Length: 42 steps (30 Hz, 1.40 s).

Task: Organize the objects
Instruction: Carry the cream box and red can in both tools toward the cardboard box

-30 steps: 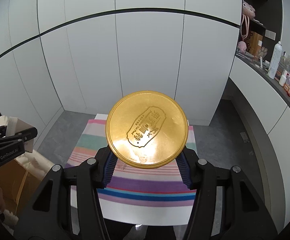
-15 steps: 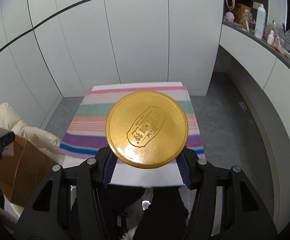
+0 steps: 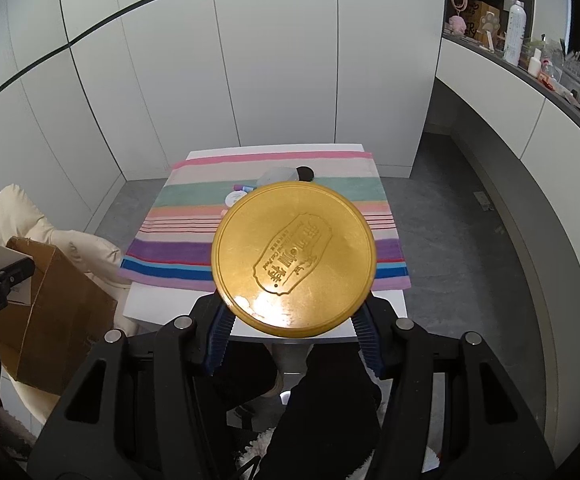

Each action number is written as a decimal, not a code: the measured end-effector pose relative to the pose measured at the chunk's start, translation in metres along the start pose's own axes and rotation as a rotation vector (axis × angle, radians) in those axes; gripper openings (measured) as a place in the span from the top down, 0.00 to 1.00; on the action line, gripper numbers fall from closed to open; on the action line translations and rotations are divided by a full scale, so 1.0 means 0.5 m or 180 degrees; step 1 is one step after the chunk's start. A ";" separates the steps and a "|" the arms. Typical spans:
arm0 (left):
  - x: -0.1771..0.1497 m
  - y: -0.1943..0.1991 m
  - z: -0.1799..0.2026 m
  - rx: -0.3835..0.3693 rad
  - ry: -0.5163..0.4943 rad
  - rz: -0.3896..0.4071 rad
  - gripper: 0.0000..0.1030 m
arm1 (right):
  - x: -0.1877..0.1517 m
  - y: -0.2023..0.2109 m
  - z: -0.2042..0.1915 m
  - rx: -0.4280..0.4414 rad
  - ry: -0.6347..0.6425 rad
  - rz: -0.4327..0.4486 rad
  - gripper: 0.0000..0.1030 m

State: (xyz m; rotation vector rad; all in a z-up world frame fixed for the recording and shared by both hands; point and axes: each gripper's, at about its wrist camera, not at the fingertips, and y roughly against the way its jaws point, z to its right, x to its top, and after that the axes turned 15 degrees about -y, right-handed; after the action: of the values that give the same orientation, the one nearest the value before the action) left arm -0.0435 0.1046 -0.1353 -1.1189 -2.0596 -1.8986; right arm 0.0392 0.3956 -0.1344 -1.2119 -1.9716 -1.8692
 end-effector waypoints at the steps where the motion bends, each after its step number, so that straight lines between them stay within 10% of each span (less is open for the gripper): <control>1: -0.005 0.000 -0.004 -0.0012 0.0019 -0.0015 0.57 | -0.002 -0.001 -0.008 0.0018 0.0030 -0.0010 0.46; 30: -0.336 0.119 -0.317 0.0848 0.1428 -0.0400 0.57 | -0.215 0.030 -0.529 0.1459 0.1685 -0.0557 0.46; 42: -0.332 0.098 -0.367 0.0740 0.1718 -0.0401 0.57 | -0.258 0.009 -0.625 0.1578 0.1983 -0.0672 0.46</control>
State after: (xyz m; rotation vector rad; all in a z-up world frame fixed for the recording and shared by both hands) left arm 0.0347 -0.1349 -0.1497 -0.3746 -1.9911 -1.7048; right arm 0.0023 0.0598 -0.1478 -0.2499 -2.0408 -1.4427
